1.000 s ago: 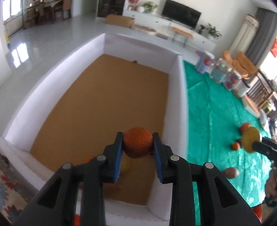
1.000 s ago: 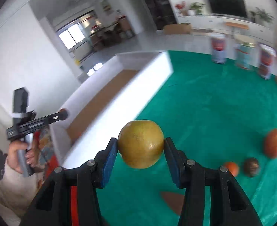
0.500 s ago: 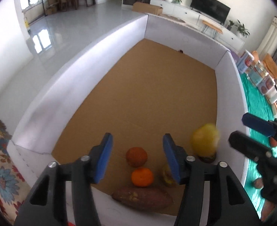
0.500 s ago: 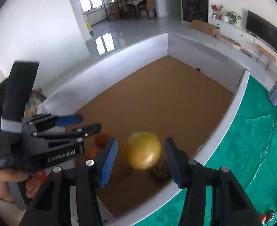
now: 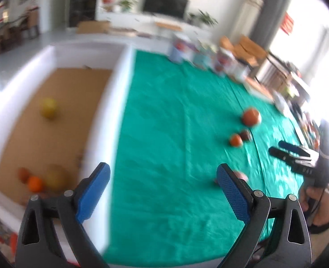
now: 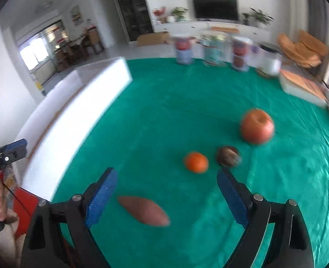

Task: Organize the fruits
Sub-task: 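Withdraw both tools from the box back over the table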

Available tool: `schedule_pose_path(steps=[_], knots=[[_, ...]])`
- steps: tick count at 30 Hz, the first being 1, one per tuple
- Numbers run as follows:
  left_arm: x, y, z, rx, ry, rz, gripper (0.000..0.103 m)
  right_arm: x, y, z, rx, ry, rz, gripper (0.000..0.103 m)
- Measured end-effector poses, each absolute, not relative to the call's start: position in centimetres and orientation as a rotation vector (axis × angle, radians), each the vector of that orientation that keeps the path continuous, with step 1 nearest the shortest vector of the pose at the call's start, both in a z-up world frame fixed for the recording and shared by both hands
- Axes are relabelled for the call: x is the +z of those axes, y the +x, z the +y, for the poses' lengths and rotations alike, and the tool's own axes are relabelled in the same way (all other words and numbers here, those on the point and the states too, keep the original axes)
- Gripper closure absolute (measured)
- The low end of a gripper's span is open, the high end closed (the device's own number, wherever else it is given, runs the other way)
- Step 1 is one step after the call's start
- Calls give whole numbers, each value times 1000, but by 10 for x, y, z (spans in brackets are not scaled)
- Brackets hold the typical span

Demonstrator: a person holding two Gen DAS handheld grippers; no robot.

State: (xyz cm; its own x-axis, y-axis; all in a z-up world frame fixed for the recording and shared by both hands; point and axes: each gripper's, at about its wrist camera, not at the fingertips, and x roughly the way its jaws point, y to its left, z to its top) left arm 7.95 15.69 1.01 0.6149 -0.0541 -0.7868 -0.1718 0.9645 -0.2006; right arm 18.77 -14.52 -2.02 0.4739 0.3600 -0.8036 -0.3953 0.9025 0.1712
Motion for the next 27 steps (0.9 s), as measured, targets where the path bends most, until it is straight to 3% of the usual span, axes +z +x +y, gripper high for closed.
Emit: schedule_pose_path(steps=[7, 15, 27], knots=[[-74, 157, 118, 100, -188, 970, 7, -90, 197, -285, 64, -12, 988, 12], [-97, 237, 128, 97, -145, 967, 3, -104, 227, -280, 15, 4, 968, 0], [-106, 277, 130, 157, -62, 937, 0, -110, 227, -284, 9, 4, 966, 0]])
